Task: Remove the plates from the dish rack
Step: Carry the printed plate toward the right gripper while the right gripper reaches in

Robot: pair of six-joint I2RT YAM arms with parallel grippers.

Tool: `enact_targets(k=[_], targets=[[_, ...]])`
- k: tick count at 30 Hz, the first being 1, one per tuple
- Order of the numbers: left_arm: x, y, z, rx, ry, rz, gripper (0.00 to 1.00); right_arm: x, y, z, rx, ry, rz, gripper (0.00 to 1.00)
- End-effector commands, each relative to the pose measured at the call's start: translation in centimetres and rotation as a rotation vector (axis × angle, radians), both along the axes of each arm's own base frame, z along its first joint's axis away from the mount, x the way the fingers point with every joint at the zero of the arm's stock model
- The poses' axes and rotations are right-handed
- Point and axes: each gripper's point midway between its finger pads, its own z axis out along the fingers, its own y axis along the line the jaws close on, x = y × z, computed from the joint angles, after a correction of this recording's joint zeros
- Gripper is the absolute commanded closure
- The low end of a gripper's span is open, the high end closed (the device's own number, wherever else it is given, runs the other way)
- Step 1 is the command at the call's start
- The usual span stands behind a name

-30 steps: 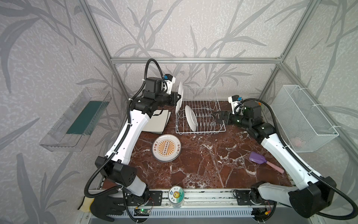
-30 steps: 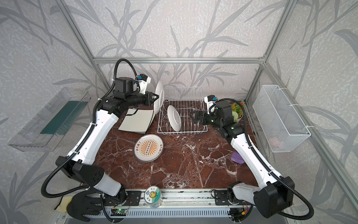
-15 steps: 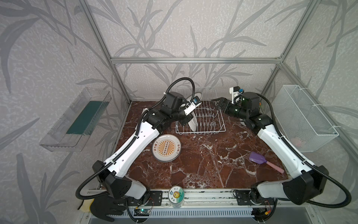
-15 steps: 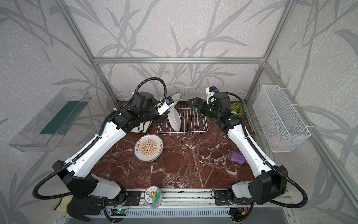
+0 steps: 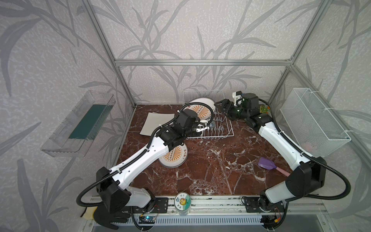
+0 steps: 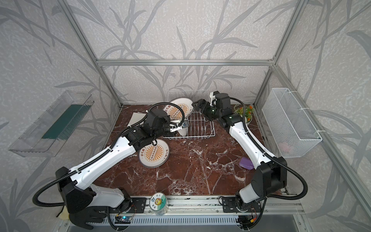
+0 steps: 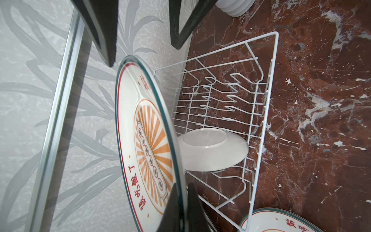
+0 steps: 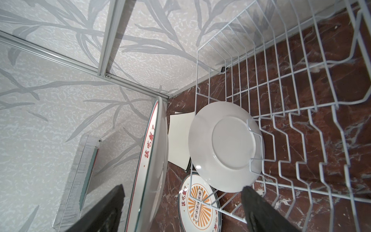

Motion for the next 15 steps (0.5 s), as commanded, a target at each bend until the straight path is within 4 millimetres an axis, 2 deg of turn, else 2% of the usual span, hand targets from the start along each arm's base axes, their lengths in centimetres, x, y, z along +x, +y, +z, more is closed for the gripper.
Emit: enact_targets(k=[1,5,8,15], targets=[[0.6,0.0,2.8,0.023,-0.149,-0.014,1.0,-0.3,0.8,0.7,-0.001,0.004,0.02,0.14],[0.6,-0.3,1.7,0.057,-0.135,-0.027,1.0,-0.1,1.5,-0.3,-0.013,0.024,0.032,0.23],[0.7,-0.5,1.9,0.031,-0.139,-0.02,1.0,0.0,2.1,-1.1,-0.025,0.04,0.044,0.28],[0.6,-0.9,0.7,0.038,-0.13,-0.033,1.0,0.4,3.0,-2.0,-0.042,0.049,0.065,0.55]])
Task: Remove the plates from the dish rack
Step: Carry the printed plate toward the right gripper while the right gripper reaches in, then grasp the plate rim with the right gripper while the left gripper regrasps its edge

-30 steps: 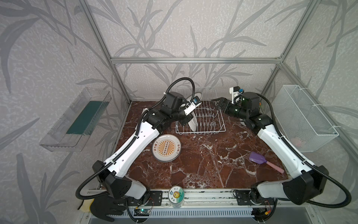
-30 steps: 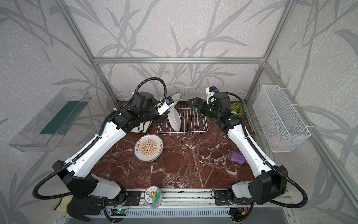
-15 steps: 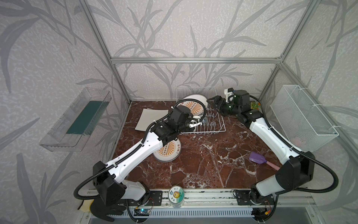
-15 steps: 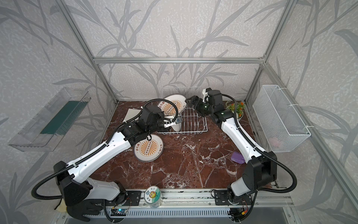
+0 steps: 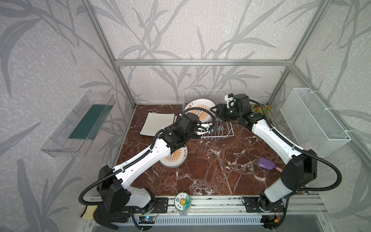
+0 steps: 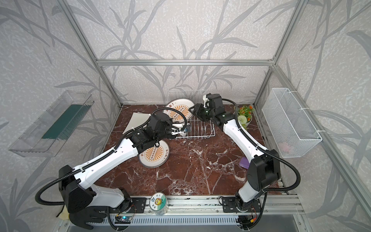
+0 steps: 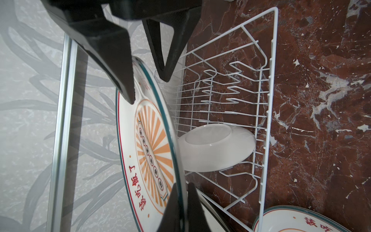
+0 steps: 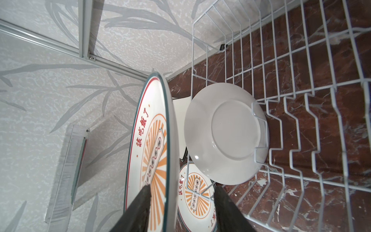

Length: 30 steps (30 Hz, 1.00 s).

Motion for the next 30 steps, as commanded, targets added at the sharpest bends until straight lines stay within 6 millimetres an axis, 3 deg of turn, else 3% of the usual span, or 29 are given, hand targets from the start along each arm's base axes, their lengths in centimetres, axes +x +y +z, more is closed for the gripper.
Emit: enact_targets(k=[1,6,12,14,15,17,20,23,30], targets=[[0.4,-0.6,2.7,-0.051,-0.082,-0.011,1.0,0.1,0.5,0.6,-0.005,-0.017,0.015,0.58],[0.5,-0.7,1.9,-0.051,-0.058,-0.004,1.0,0.4,1.0,0.4,0.012,-0.012,0.024,0.72],[0.7,-0.7,1.4,-0.067,-0.04,0.015,1.0,0.7,1.1,0.9,0.04,-0.03,0.019,0.98],[1.1,-0.6,1.3,-0.082,-0.044,0.038,1.0,0.8,1.1,1.0,0.053,-0.033,0.014,1.0],[1.2,-0.6,1.3,-0.091,-0.046,0.049,0.91,0.9,1.0,1.0,0.06,-0.034,0.009,1.0],[1.6,-0.5,1.4,-0.115,-0.036,0.081,0.6,1.1,0.7,1.2,0.079,-0.043,-0.008,1.0],[1.6,-0.3,1.6,-0.161,0.005,0.116,0.26,1.5,-0.3,1.7,0.092,-0.072,-0.039,1.0],[1.0,0.1,1.8,-0.244,0.083,0.13,0.11,1.9,-1.8,2.6,0.1,-0.109,-0.07,1.0],[0.9,4.1,4.8,-0.723,0.383,0.223,0.01,2.1,-6.2,3.8,0.078,-0.201,-0.118,1.0]])
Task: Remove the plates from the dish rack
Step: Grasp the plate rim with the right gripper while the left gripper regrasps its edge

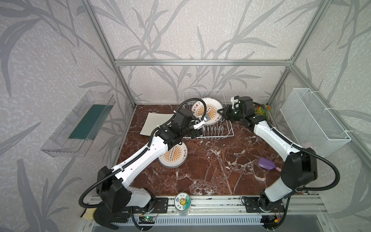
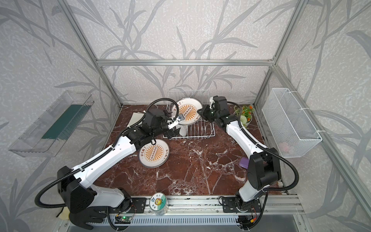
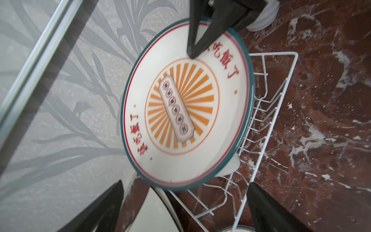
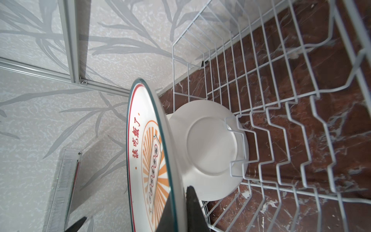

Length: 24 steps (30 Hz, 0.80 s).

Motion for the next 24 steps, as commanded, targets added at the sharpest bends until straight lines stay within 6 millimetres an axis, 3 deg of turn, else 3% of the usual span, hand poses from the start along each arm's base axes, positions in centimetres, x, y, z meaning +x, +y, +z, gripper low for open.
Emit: enact_targets(k=[1,7,10,17,24], targets=[[-1.1,1.4,4.0,-0.381,0.167,0.026,0.01,-0.5,-1.7,5.8,0.027,-0.212,0.004,1.0],[0.6,2.6,3.7,-0.71,0.478,0.033,0.01,-1.7,-2.8,6.1,0.0,-0.305,0.077,1.0],[1.6,1.9,3.8,-0.831,0.598,-0.028,0.01,-2.5,-2.4,6.1,-0.016,-0.348,0.126,1.0],[3.4,0.3,2.4,-0.852,0.747,-0.061,0.04,-3.3,-1.7,6.1,0.002,-0.383,0.191,1.0],[4.4,-1.1,3.1,-0.953,0.832,-0.128,0.07,-3.8,-0.9,6.4,0.042,-0.413,0.226,1.0]])
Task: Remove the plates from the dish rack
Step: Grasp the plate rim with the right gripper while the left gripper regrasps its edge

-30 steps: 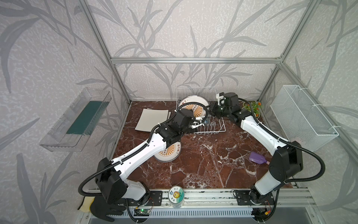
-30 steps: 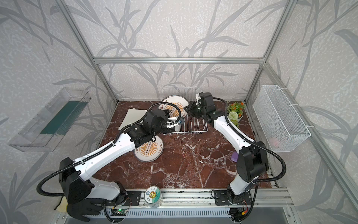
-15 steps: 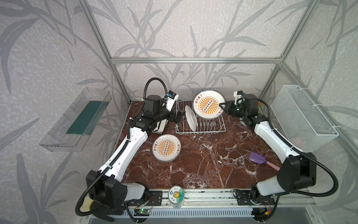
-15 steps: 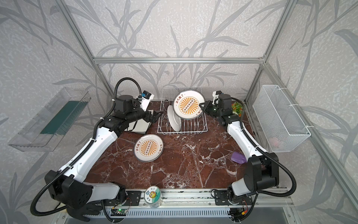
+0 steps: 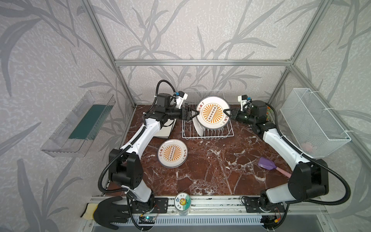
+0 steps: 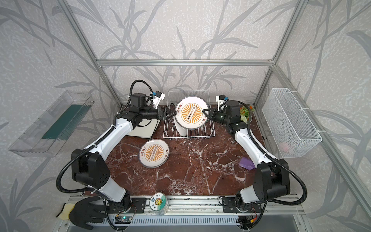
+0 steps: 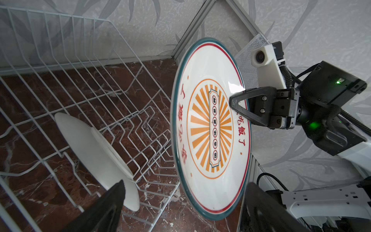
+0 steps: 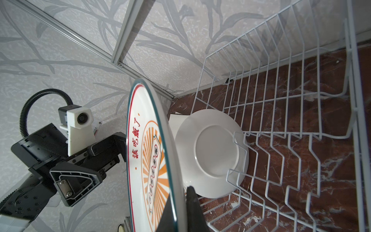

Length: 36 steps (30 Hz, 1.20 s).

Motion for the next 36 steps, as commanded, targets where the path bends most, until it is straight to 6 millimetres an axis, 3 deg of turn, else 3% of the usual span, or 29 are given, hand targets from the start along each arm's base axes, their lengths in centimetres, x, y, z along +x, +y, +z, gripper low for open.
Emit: enact_targets(k=[1,9,13,24,30,33,36], targets=[[0.1,-1.0,2.4,-0.096,0.008,-0.055,0.08,-1.1,0.9,3.8,0.047,-0.142,0.062,1.0],[0.3,-2.1,2.3,-0.128,0.031,-0.095,0.25,-1.4,2.1,3.5,0.047,-0.145,0.12,1.0],[0.3,-1.9,2.6,-0.121,0.025,-0.084,0.49,-1.3,2.3,3.2,0.038,-0.144,0.126,1.0],[0.6,-1.7,2.7,-0.124,0.037,-0.049,0.98,-1.2,2.5,2.2,0.025,-0.121,0.136,0.96],[1.0,-1.3,3.1,-0.125,0.048,-0.005,1.0,-1.2,2.5,2.0,0.016,-0.112,0.138,0.76],[0.7,-0.8,4.1,-0.131,0.038,0.028,1.0,-1.4,2.3,1.8,-0.018,-0.095,0.133,0.47],[0.1,0.0,5.9,-0.164,0.026,0.067,1.0,-1.7,1.7,2.0,-0.089,-0.133,0.116,0.28]])
